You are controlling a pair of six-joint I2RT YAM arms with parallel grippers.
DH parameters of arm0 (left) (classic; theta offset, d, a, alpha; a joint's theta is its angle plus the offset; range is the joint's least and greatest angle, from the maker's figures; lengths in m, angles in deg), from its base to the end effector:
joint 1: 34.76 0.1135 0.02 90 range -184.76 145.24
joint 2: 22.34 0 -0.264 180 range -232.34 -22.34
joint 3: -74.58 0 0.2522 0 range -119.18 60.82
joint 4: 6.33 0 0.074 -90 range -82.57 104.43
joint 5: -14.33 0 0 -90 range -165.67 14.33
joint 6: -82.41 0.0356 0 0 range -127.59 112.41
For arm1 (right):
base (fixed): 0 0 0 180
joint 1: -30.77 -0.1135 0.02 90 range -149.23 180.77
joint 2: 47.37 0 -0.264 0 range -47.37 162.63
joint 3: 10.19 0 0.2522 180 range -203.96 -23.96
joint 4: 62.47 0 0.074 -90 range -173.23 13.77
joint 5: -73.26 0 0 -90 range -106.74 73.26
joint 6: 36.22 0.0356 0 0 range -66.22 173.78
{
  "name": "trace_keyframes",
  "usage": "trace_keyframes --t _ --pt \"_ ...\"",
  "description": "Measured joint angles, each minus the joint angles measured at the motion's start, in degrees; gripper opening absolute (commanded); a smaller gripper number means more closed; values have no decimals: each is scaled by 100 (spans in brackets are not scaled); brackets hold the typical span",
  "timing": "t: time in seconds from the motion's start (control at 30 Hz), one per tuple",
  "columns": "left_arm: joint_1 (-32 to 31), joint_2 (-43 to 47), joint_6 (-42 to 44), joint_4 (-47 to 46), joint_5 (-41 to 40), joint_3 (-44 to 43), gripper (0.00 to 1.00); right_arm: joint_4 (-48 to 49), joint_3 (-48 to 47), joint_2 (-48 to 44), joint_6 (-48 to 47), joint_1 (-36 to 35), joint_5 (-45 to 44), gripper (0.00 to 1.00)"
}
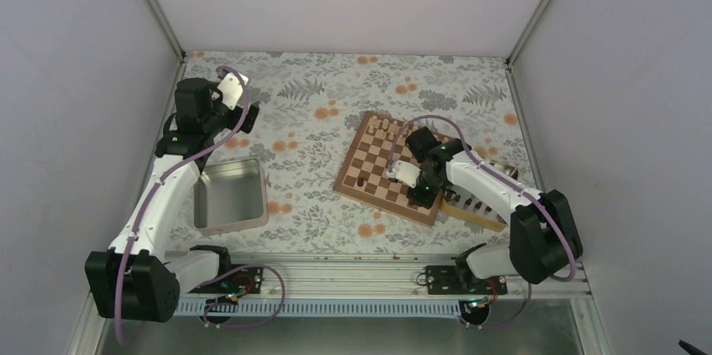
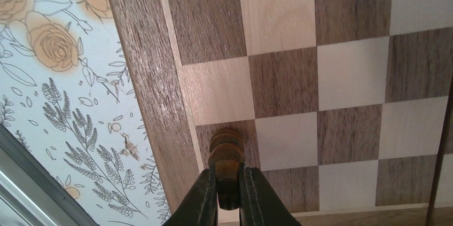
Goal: Set up the chess pieces on the board
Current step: Place the chess piece on the chessboard.
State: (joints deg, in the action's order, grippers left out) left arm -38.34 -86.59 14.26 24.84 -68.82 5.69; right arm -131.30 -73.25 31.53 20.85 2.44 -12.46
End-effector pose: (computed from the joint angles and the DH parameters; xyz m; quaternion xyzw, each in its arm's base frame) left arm 0.2537 -0.0201 0.3228 0.2175 0.8212 0.0332 0.5265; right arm 0.1941 0.1077 0.1947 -0.5101 0.8581 0.0354 0.0479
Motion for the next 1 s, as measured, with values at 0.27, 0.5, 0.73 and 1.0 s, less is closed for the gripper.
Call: trace_keyframes --t 0.27,0.5,0.73,1.0 --pt "0 0 0 -2 0 0 100 -42 -105 20 0 4 101 6" --pt "0 0 0 0 0 2 100 -76 -103 17 0 15 98 5" --pt "0 0 0 0 2 2 100 -179 -103 -11 -2 31 94 6" --pt "0 0 0 0 2 2 100 -164 -90 -11 -2 33 94 13"
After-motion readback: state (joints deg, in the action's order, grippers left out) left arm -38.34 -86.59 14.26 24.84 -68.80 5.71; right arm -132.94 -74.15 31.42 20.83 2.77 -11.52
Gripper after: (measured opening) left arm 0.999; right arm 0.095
